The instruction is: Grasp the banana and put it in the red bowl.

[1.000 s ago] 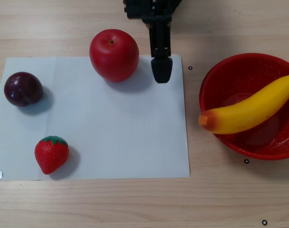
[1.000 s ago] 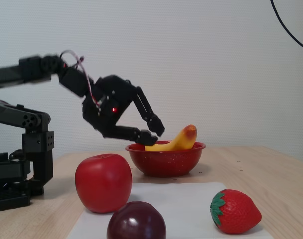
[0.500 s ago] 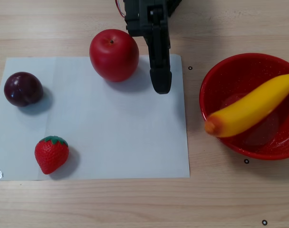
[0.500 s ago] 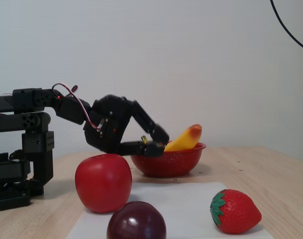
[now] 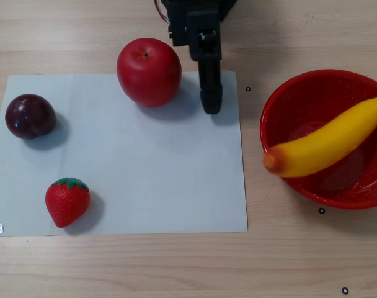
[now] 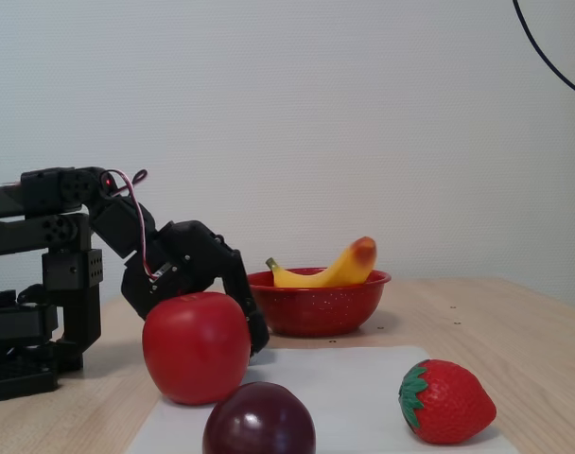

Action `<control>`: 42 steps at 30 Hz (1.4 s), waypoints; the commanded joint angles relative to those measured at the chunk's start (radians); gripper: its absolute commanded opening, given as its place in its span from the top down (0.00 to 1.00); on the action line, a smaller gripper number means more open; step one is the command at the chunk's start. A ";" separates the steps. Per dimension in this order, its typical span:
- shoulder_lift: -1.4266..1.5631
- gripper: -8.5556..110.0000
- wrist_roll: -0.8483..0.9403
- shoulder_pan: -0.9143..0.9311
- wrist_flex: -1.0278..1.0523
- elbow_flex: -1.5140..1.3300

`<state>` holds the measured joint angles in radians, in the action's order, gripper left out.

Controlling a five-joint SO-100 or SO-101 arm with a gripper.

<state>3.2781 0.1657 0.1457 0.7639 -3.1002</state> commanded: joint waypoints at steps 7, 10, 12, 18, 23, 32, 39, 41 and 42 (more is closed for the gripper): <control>0.000 0.93 -0.072 0.041 0.115 -0.003; -0.002 0.93 -0.075 0.040 0.120 -0.003; -0.002 0.93 -0.067 0.038 0.124 -0.003; -0.002 0.93 -0.054 0.029 0.127 -0.003; -0.002 0.93 -0.052 0.029 0.127 -0.003; -0.002 0.93 -0.054 0.029 0.127 -0.003; -0.003 0.93 -0.055 0.029 0.127 -0.003; -0.003 0.93 -0.055 0.029 0.127 -0.003; -0.003 0.93 -0.055 0.029 0.127 -0.003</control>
<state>3.2812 0.1028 0.1795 0.8728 -3.1002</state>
